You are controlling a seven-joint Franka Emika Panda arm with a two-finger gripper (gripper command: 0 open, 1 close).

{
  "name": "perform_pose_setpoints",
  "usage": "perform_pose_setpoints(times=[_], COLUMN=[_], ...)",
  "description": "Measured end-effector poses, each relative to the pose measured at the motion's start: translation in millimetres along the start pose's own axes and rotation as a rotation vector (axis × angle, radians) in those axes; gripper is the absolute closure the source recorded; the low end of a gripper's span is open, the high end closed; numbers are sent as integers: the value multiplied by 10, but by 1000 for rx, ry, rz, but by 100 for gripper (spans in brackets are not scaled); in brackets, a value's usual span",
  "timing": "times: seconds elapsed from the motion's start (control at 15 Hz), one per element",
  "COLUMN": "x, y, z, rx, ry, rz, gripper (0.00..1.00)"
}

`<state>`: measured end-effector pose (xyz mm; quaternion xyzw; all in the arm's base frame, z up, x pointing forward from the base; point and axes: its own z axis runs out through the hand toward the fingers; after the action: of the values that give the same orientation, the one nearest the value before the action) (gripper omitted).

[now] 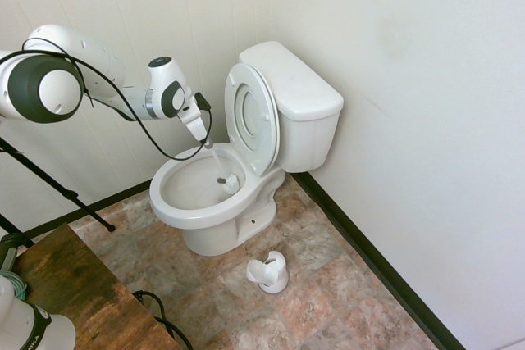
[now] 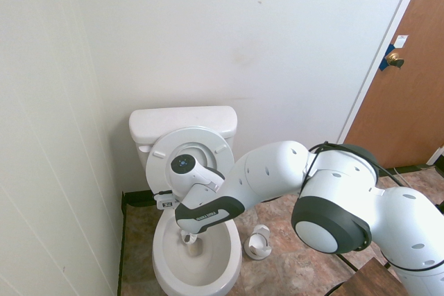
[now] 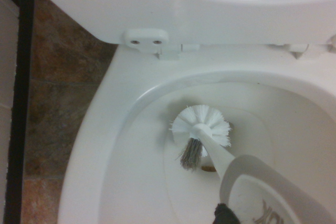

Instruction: Clean the toilet

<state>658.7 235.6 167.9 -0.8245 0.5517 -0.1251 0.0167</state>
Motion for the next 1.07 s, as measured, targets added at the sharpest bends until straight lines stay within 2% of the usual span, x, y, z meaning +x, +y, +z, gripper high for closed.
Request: perform_pose_setpoints(times=[0.33, 0.53, 0.73, 0.87, 1.07], x=[-10, -99, -54, 249, 1009], y=[23, 244, 439, 575, 942], z=[-281, -836, -1511, -1962, -2526], rx=[-13, -12, 28, 50, 58], ry=[-3, -7, -19, -15, -8], rz=[-22, -78, -104, -87, -25], gripper=[100, 100, 100, 100, 100])
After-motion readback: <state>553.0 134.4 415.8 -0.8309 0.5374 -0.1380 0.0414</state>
